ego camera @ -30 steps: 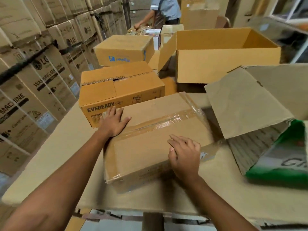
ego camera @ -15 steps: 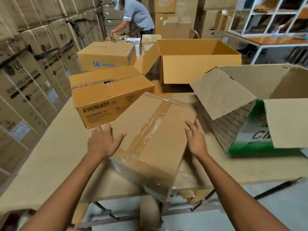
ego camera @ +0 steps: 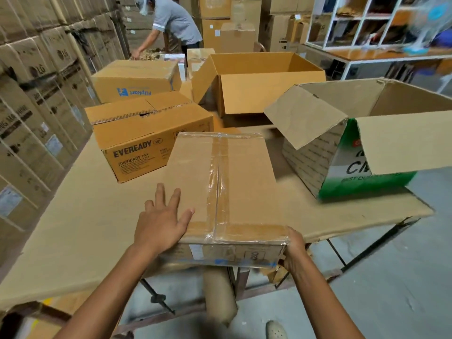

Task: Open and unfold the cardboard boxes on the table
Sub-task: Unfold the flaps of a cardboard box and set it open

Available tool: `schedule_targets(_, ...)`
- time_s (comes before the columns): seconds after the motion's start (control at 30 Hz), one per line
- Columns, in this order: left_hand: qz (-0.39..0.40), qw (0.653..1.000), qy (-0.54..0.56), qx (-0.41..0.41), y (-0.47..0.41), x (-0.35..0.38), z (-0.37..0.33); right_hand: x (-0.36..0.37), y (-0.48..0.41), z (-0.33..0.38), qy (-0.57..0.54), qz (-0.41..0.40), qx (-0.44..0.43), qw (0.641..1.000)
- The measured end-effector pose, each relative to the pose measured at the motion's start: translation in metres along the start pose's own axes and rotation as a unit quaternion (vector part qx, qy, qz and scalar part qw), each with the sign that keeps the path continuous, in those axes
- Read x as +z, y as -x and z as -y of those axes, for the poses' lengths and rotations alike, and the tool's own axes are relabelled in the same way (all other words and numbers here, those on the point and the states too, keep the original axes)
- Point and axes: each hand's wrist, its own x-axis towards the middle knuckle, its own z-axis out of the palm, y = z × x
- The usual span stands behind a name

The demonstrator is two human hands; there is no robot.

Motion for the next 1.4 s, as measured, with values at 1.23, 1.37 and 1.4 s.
schedule_targets(1.23,0.069,0.611,0.788,-0.014,0.048,-0.133,-0.056,0.028,0.181,0.145,0.087,0.237,-0.273,0.928)
schedule_targets(1.37,0.058,0.554,0.83,-0.038,0.034,-0.111,-0.042,0.04,0.181,0.153,0.119,0.212,-0.318,0.917)
schedule_targets(1.4,0.058,0.532,0.844,-0.041,0.035,-0.109,-0.042,0.043,0.181,0.152,0.127,0.206,-0.327,0.913)
